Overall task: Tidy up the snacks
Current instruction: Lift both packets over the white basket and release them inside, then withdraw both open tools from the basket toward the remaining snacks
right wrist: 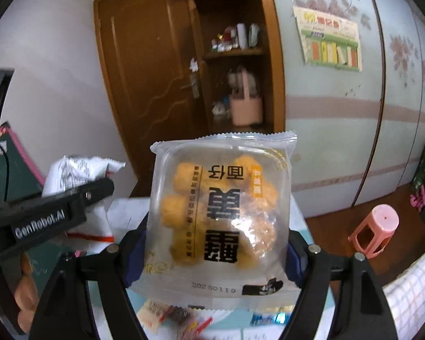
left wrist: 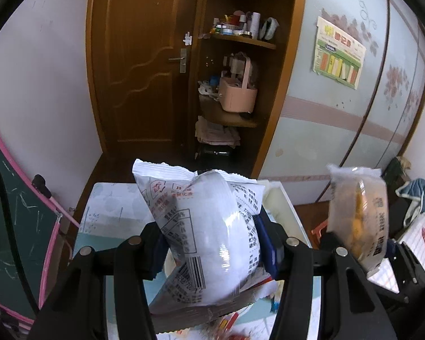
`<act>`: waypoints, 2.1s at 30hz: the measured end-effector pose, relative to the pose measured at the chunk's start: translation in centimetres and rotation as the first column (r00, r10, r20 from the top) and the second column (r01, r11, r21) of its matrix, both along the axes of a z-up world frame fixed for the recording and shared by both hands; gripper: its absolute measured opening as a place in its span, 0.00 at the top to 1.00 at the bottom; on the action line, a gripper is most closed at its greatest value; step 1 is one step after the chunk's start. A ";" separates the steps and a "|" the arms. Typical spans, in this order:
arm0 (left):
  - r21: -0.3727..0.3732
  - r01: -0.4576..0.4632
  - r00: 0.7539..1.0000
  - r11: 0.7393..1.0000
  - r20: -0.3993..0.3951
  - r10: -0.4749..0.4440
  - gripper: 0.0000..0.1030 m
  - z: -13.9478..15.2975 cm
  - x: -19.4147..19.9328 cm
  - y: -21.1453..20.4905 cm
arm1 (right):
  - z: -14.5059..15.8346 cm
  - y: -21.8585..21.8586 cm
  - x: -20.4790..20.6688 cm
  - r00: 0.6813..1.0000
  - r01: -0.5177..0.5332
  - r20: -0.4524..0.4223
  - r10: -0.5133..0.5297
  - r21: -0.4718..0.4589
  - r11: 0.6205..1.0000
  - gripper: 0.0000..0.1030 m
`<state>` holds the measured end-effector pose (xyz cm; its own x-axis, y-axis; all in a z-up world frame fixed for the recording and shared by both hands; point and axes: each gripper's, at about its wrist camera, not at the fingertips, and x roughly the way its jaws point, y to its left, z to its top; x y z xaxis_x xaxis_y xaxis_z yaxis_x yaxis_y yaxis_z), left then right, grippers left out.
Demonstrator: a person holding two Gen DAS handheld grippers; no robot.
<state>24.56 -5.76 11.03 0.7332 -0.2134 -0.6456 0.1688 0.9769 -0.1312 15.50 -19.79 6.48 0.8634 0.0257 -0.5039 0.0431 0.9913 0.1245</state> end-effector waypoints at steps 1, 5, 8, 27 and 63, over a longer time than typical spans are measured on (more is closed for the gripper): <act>-0.003 -0.003 1.000 1.000 -0.004 0.003 0.49 0.0 0.6 -0.2 | 0.3 -0.3 0.5 1.000 0.013 0.001 -0.013 0.002 1.000 0.24; 0.011 -0.018 0.999 1.000 -0.040 0.018 0.49 -1.8 3.5 -1.5 | 0.2 -1.3 3.4 0.999 0.045 -0.027 -0.044 0.018 0.999 0.24; 0.027 -0.033 0.996 0.999 -0.081 0.035 0.49 -4.0 5.5 -2.1 | -1.0 -1.5 5.0 0.996 0.064 -0.066 -0.063 0.011 0.998 0.23; 0.084 -0.044 0.981 0.995 -0.186 0.060 0.03 -10.8 10.9 -2.8 | -11.7 -0.4 11.1 0.955 -0.018 -0.298 0.006 -0.040 0.999 0.00; 0.049 0.135 0.991 0.990 -0.011 -0.135 0.03 -2.0 -8.9 -1.2 | -5.6 3.7 -5.6 0.979 -0.118 -0.168 0.118 0.013 0.993 0.00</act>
<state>15.62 -6.94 9.08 0.6949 -0.2776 -0.6634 0.2988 0.9505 -0.0848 9.93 -16.10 0.83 0.7572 0.1242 -0.6413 -0.0534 0.9902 0.1287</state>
